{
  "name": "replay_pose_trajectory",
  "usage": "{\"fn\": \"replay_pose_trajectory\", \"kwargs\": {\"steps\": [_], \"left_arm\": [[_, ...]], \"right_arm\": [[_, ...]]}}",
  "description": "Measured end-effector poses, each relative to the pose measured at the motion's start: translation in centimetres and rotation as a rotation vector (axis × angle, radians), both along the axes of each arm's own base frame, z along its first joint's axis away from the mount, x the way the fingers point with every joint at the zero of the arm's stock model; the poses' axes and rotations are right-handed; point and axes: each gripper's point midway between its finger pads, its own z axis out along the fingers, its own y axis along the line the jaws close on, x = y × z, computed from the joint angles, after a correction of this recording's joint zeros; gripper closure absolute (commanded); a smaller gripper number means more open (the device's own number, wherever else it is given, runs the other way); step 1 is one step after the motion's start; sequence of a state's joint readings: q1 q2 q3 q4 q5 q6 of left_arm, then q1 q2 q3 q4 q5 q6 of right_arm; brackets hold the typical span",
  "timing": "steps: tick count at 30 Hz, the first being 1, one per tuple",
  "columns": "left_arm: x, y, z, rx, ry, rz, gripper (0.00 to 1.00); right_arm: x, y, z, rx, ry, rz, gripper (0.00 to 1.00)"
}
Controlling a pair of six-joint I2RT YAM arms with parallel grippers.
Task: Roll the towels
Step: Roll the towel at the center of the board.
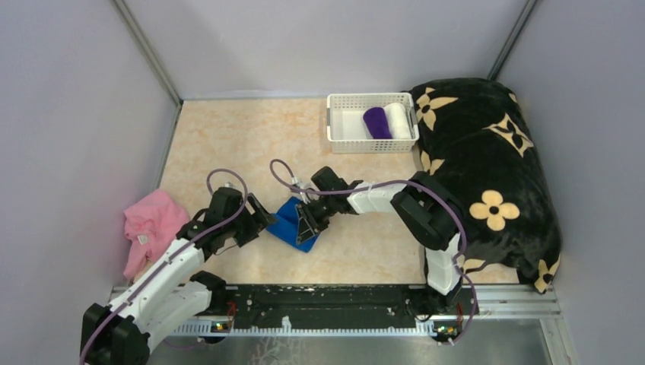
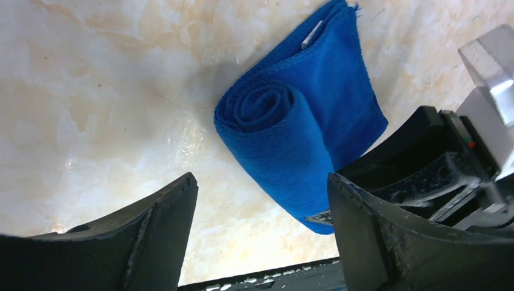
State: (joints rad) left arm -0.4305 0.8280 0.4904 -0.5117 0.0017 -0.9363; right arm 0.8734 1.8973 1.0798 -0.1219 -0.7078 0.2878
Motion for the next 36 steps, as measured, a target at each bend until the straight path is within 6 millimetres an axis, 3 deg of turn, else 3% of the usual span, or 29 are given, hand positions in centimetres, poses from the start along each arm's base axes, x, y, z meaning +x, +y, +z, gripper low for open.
{"fn": "replay_pose_trajectory", "kwargs": {"steps": [7, 16, 22, 27, 31, 36], "left_arm": [[-0.1, -0.5, -2.5, 0.005, 0.075, -0.01, 0.23], [1.1, -1.1, -5.0, 0.029, 0.125, -0.012, 0.27], [1.4, -1.2, -5.0, 0.022, 0.109, -0.013, 0.29], [1.4, -1.2, -5.1, 0.022, 0.109, -0.014, 0.29], [1.5, -1.2, -5.1, 0.022, 0.11, -0.015, 0.29], [1.6, -1.4, -5.1, 0.022, 0.111, -0.024, 0.3]], "right_arm": [[0.0, -0.4, 0.0, 0.081, 0.226, -0.032, 0.82], [0.5, -0.9, -0.1, 0.06, 0.232, -0.06, 0.61], [2.1, -2.6, 1.3, -0.033, -0.018, -0.13, 0.47], [3.0, -3.2, 5.4, -0.078, -0.368, -0.156, 0.41], [2.2, -2.4, 7.1, -0.104, -0.594, -0.122, 0.4], [0.1, -1.4, 6.2, -0.173, -0.773, -0.027, 0.39]]}}
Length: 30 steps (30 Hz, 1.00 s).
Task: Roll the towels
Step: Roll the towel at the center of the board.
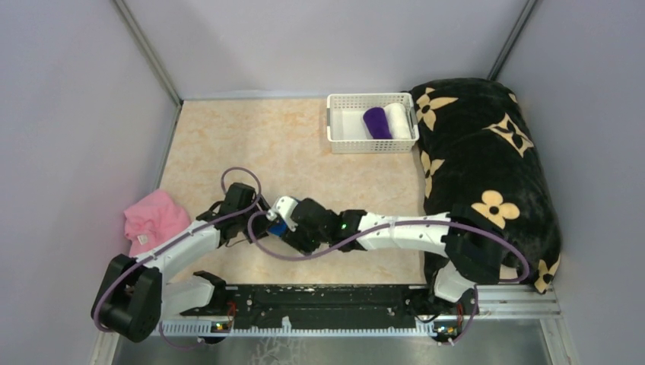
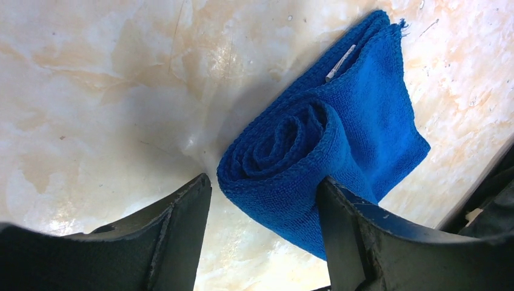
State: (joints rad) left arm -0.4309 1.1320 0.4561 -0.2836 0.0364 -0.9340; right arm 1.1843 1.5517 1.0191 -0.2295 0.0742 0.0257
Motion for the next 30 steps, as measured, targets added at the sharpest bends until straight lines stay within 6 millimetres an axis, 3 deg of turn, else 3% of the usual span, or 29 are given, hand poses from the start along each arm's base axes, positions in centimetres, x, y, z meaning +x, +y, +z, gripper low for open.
{"fn": "replay_pose_trajectory", "kwargs": {"steps": [4, 7, 10, 17, 22, 30], "left_arm": [[0.2, -0.2, 0.0, 0.0, -0.002, -0.01, 0.29], [0.2, -0.3, 0.0, -0.001, -0.004, -0.019, 0.29], [0.3, -0.3, 0.0, -0.002, -0.005, -0.02, 0.28], [0.5, -0.3, 0.3, 0.004, -0.012, -0.023, 0.2], [0.0, 0.7, 1.5, 0.03, -0.041, -0.005, 0.16], [-1.0, 1.3, 4.7, -0.009, -0.124, 0.015, 0.15]], "right_arm": [[-0.8, 0.4, -3.2, -0.122, -0.087, 0.044, 0.39], [-0.2, 0.1, -6.1, -0.231, -0.143, 0.045, 0.4], [0.8, -0.1, -7.0, -0.28, -0.192, 0.02, 0.45], [2.0, -0.5, -7.6, -0.318, -0.224, -0.017, 0.77], [2.1, -0.5, -7.3, -0.249, -0.061, -0.007, 0.82], [1.5, 0.1, -6.8, -0.025, 0.425, 0.02, 0.87]]}}
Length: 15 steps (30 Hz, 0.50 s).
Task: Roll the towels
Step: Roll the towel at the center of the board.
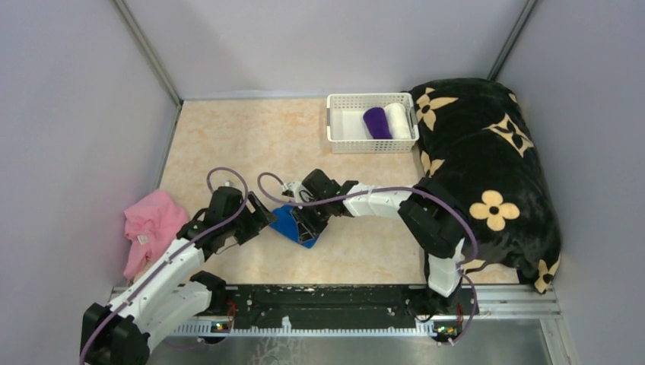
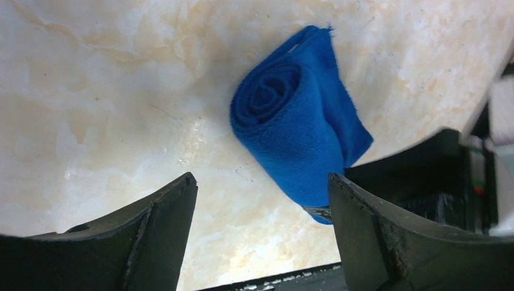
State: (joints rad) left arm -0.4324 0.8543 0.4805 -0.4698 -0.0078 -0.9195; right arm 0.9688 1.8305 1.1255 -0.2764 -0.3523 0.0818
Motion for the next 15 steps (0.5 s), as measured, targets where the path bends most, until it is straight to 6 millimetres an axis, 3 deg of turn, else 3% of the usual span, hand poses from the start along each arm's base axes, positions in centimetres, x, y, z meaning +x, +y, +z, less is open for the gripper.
{"fn": "replay_pose_trajectory", "kwargs": {"steps": [7, 15], "left_arm": [[-0.3, -1.0, 0.1, -0.054, 0.012, -0.024, 0.18], [0.7, -1.7, -3.4, -0.02, 0.11, -0.033, 0.31]], "right_arm": [[-1.9, 0.8, 0.3, 0.18, 0.428, 0.016, 0.84], [-2.7, 0.2, 0.2, 0.237, 0.629, -0.016, 0.68]]}}
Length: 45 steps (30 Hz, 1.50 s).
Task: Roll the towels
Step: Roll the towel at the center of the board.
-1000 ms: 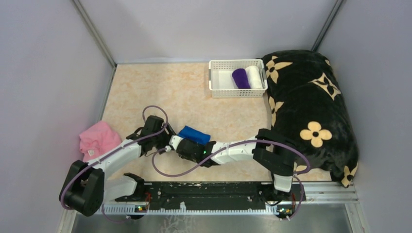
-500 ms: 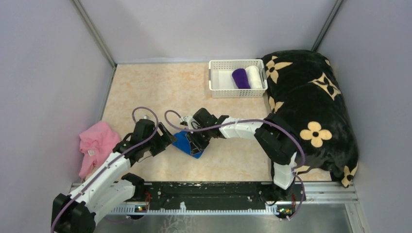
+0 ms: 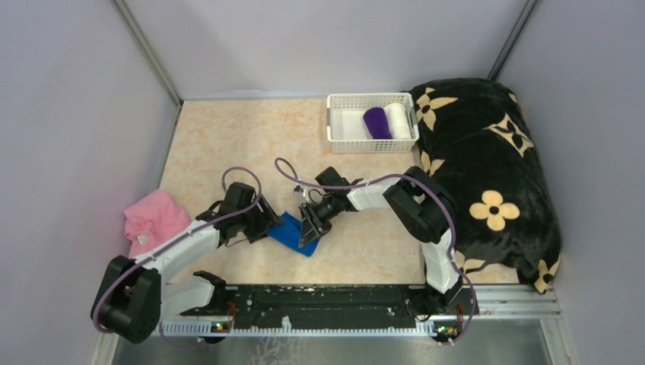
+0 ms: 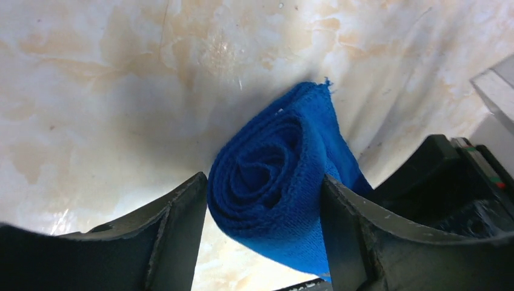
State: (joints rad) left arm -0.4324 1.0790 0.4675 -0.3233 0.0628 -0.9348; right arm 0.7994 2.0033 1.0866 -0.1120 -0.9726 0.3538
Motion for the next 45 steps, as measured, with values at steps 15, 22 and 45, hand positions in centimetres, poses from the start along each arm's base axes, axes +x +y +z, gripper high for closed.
{"fn": "replay_pose_trajectory", "kwargs": {"steps": [15, 22, 45], "left_arm": [[1.5, -1.6, -1.3, -0.025, 0.003, -0.058, 0.35], [1.5, -1.6, -1.3, -0.009, 0.008, -0.073, 0.34], [1.5, -0.3, 0.7, 0.047, -0.04, -0.058, 0.12]], "right_arm": [[2.4, -2.4, 3.6, -0.251, -0.651, -0.128, 0.34], [1.0, -0.9, 6.1, -0.336, -1.074, -0.046, 0.32], [3.6, -0.4, -0.3, -0.469, -1.085, 0.057, 0.61]]}}
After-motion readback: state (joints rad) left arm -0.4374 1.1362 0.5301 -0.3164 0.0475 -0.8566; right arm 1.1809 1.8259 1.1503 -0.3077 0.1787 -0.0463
